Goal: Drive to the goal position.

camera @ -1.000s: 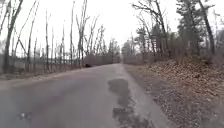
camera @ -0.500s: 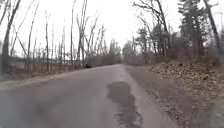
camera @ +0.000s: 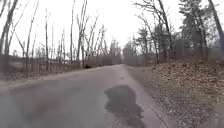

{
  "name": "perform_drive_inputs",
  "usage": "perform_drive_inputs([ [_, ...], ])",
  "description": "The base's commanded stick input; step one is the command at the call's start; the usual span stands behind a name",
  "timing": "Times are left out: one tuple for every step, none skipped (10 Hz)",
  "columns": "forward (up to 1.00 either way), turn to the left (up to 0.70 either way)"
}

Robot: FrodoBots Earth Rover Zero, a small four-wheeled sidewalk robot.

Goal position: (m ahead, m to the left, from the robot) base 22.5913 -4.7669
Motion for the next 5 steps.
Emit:
perform_drive_inputs([
  [0.85, 0.00],
  [0.85, 0.00],
  [0.85, 0.00],
  [0.85, 0.00],
  [0.85, 0.00],
])
